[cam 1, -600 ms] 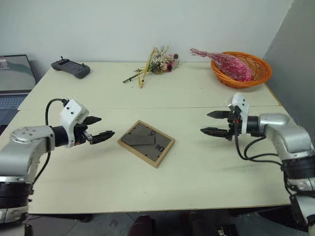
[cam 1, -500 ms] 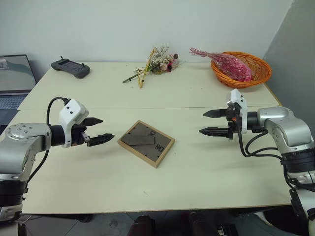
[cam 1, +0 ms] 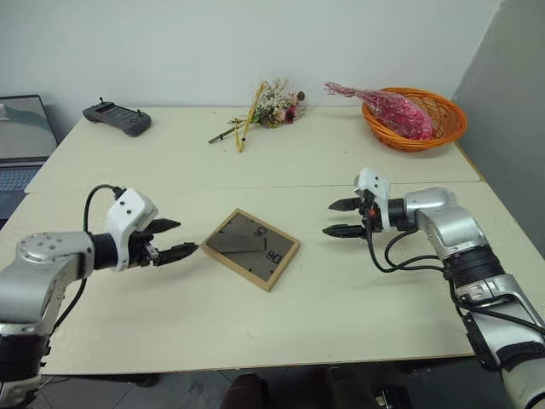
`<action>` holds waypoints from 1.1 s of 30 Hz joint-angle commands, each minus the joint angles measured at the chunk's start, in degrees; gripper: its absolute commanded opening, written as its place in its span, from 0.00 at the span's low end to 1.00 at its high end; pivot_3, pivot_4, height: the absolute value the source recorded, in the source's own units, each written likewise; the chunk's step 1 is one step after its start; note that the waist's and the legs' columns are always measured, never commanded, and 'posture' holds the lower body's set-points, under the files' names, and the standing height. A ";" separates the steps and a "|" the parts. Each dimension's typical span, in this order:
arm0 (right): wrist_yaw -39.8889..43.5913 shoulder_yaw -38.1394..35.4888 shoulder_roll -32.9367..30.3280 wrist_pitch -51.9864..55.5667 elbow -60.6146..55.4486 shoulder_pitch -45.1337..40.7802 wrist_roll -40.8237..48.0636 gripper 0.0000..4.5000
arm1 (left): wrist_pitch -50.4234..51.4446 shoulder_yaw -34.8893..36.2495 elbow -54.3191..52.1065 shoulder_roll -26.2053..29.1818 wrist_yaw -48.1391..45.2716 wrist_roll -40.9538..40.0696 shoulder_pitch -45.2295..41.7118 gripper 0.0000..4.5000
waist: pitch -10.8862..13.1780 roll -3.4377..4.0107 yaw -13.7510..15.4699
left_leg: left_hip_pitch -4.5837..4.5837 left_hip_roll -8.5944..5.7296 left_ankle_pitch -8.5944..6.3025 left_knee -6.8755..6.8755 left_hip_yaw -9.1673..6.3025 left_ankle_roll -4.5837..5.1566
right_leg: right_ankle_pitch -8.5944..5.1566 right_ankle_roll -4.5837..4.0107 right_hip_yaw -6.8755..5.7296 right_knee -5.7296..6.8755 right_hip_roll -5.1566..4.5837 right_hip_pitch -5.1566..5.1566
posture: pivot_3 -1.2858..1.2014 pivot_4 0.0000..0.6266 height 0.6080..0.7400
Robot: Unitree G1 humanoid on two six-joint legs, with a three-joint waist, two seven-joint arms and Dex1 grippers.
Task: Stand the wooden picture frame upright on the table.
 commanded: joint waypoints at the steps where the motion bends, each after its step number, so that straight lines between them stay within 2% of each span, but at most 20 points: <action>1: -1.85 0.62 2.55 -5.69 5.32 -3.17 -3.44 0.56 | -0.49 1.90 -2.85 -1.06 1.59 -0.30 1.86 0.61 | 0.00 0.00 0.01 | 0.01 -0.01 0.00 0.00 -0.01 0.00 | 0.00 0.00 -0.01 0.02 -0.01 0.01 | 0.52 0.24 1.00; 3: -2.98 0.85 4.63 -7.49 7.65 -3.90 -4.62 0.44 | -1.55 0.96 -1.79 -2.91 3.38 0.83 2.68 0.51 | 0.00 0.00 -0.06 | 0.05 -0.02 0.00 0.00 -0.01 0.00 | 0.00 0.00 0.00 0.04 -0.01 0.02 | 0.52 0.24 1.00; 5: -4.35 1.15 7.21 -8.80 9.25 -4.32 -5.62 0.38 | -3.05 -0.44 -0.19 -5.92 5.79 2.23 3.22 0.46 | 0.00 0.01 -0.17 | 0.09 -0.01 0.00 -0.02 -0.01 0.00 | 0.00 -0.01 -0.01 0.09 0.00 0.02 | 0.52 0.24 1.00; 11: -8.42 3.47 10.89 -14.38 11.71 -3.83 -10.82 0.02 | -4.92 -4.66 1.29 -12.46 10.29 5.43 3.41 0.13 | -0.01 0.00 -0.11 | 0.01 -0.03 0.01 0.00 -0.02 -0.02 | 0.01 -0.01 -0.02 0.04 -0.03 0.01 | 0.52 0.24 1.00; 12: -8.79 3.89 11.14 -15.05 11.31 -3.42 -11.55 0.00 | -5.48 -5.27 1.87 -13.28 10.87 6.01 3.01 0.09 | -0.01 0.00 -0.11 | 0.01 -0.04 0.01 0.01 -0.02 -0.02 | 0.01 0.00 -0.01 0.05 -0.04 0.01 | 0.52 0.24 1.00; 14: -8.11 4.46 11.49 -14.93 8.98 -2.09 -11.94 0.00 | -6.34 -6.73 3.16 -14.73 11.70 7.15 1.74 0.00 | -0.01 0.00 -0.12 | 0.04 -0.04 0.01 0.00 -0.02 -0.02 | 0.01 -0.01 -0.01 0.06 -0.04 0.01 | 0.52 0.24 1.00; 19: -3.76 5.99 10.72 -9.58 -2.96 3.04 -10.91 0.00 | -6.69 -10.75 7.41 -17.54 13.34 10.11 -4.78 0.00 | -0.03 -0.01 0.55 | 0.04 -0.05 0.01 0.04 -0.08 -0.01 | 0.01 -0.01 -0.06 0.11 -0.04 0.04 | 0.52 0.24 1.00; 24: -2.93 7.44 10.39 -2.38 -14.49 7.15 -10.58 0.00 | -9.65 -18.09 10.62 -18.32 9.81 14.48 -11.08 0.00 | -0.04 -0.01 0.87 | 0.03 -0.08 0.01 0.07 -0.11 -0.01 | 0.01 0.00 -0.06 0.11 -0.04 0.05 | 0.52 0.24 1.00; 29: -3.49 7.61 10.26 2.02 -19.55 8.88 -10.44 0.00 | -11.57 -24.13 11.87 -19.02 5.55 17.49 -14.52 0.00 | -0.04 -0.01 0.99 | 0.05 -0.09 0.01 0.07 -0.10 -0.02 | 0.01 0.00 -0.06 0.10 -0.03 0.06 | 0.52 0.24 1.00; 33: -5.33 7.44 8.17 2.47 -19.99 9.58 -12.44 0.00 | -11.34 -25.87 11.93 -20.40 3.51 18.20 -16.05 0.00 | -0.06 -0.01 1.08 | 0.06 -0.11 0.01 0.09 -0.11 -0.02 | 0.01 0.00 -0.08 0.08 -0.03 0.10 | 0.52 0.24 1.00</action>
